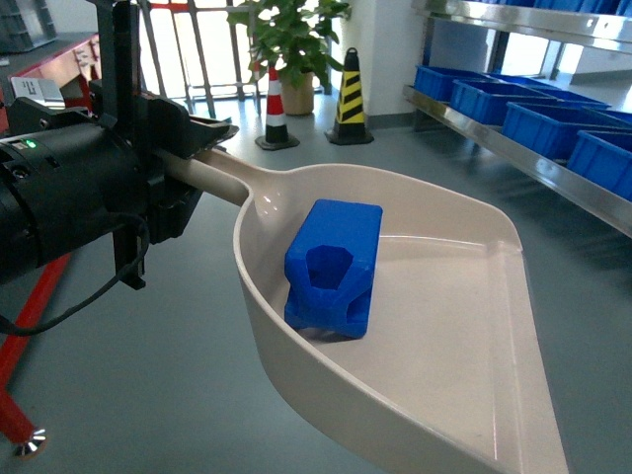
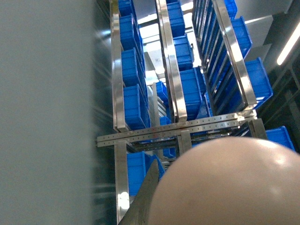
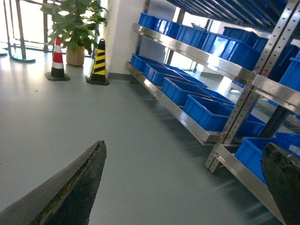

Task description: Place part in tray to right shelf

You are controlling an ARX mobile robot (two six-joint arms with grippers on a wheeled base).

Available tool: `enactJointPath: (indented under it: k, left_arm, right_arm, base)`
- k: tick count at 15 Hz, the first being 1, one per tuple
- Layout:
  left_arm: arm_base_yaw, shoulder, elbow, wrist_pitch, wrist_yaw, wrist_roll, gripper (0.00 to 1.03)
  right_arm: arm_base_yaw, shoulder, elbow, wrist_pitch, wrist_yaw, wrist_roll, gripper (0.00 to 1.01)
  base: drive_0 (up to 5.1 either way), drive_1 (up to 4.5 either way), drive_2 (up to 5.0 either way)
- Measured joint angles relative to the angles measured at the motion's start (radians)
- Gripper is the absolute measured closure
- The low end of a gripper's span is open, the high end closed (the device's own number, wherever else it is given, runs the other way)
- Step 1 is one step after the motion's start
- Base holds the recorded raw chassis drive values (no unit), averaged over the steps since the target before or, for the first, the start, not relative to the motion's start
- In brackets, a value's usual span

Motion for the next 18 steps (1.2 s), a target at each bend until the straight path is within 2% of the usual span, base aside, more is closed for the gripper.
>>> enactJointPath:
  k: [18]
  left_arm:
    - [-0.001, 0.0, 0.0, 0.0, 0.002, 0.0, 0.91]
  right_arm:
    - [0.0, 0.0, 0.0, 0.0, 0.0, 0.0, 0.03]
  base:
    - [-1.6, -1.59, -1.6]
